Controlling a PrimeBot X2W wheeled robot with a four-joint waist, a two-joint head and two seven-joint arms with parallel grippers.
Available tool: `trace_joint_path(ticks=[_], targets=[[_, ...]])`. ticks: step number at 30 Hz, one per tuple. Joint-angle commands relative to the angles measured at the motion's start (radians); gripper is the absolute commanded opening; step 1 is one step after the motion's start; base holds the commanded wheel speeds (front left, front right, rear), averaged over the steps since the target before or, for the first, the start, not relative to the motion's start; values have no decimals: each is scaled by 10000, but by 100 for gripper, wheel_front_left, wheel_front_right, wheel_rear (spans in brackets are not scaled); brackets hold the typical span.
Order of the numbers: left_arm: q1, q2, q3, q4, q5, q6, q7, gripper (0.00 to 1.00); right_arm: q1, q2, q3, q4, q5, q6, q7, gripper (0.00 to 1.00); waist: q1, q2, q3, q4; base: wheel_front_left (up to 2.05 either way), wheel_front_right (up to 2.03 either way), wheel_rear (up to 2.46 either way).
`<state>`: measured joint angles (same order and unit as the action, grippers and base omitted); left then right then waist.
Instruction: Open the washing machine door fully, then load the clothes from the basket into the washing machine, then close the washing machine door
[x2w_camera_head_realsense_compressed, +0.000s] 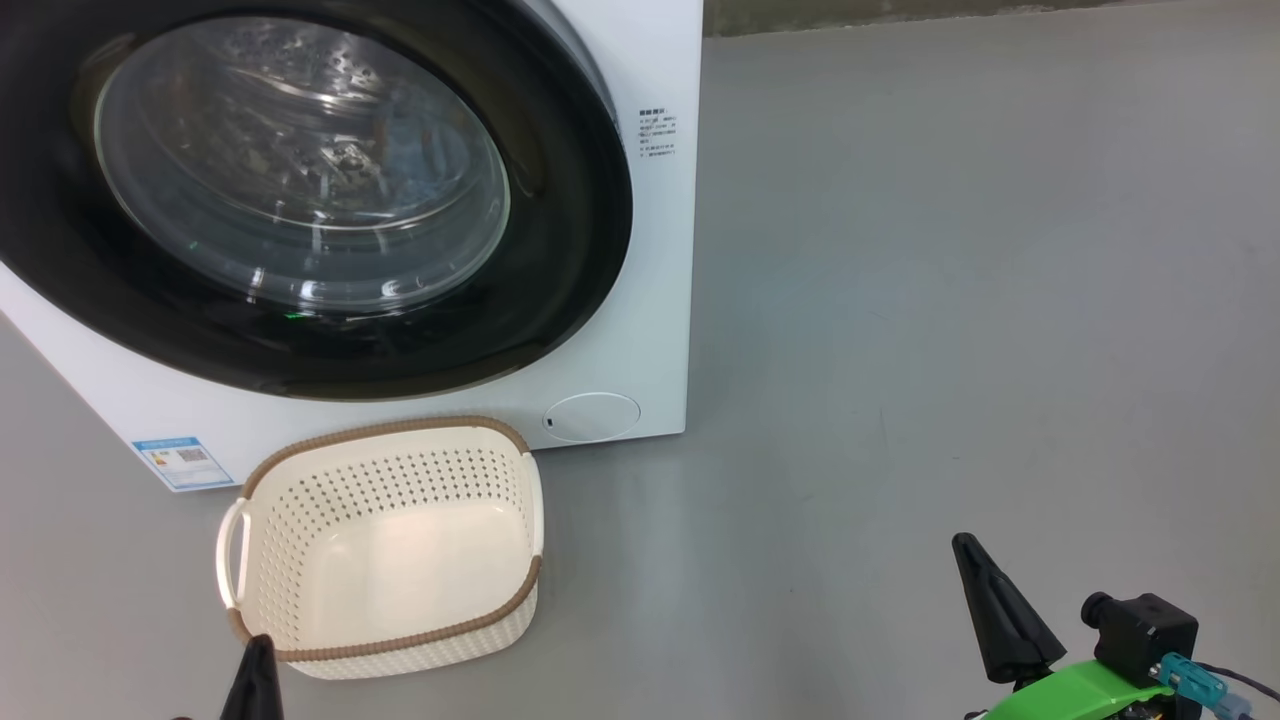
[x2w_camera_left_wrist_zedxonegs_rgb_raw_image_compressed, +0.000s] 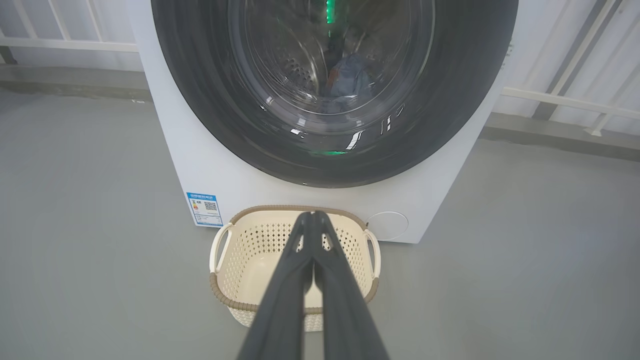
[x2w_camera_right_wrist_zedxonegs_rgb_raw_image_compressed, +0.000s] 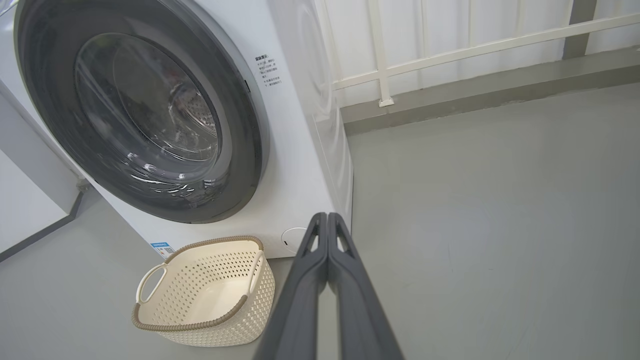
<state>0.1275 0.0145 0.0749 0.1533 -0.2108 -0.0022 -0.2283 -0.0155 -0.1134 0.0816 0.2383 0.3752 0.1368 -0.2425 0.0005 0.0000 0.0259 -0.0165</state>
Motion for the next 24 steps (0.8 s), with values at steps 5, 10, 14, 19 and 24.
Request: trace_joint_path(ticks=[5,10,14,19,24], targets=[[-261,113,80,-139,-759,-109,133,0,-216,-19,-107,-224,702,-6,165,0,-4,0,10,8,0,0,0],[-343,124,78,-107,-1346,-161,262,0,-254,-10,-162,-206,1238,-9,293,0,-4,0,1,15,0,0,0],[-413,133,84,-74,-1817,-203,374,0,-279,-2,-208,-195,1668,-10,398,0,-4,0,-7,20,0,0,0],[-505,144,96,-29,-2405,-255,518,0,-309,11,-268,-183,2203,-13,531,0,-4,0,-18,27,0,0,0],[-598,154,110,18,-2992,-307,664,0,-338,26,-330,-172,2737,-15,666,0,-5,0,-28,34,0,0,0]])
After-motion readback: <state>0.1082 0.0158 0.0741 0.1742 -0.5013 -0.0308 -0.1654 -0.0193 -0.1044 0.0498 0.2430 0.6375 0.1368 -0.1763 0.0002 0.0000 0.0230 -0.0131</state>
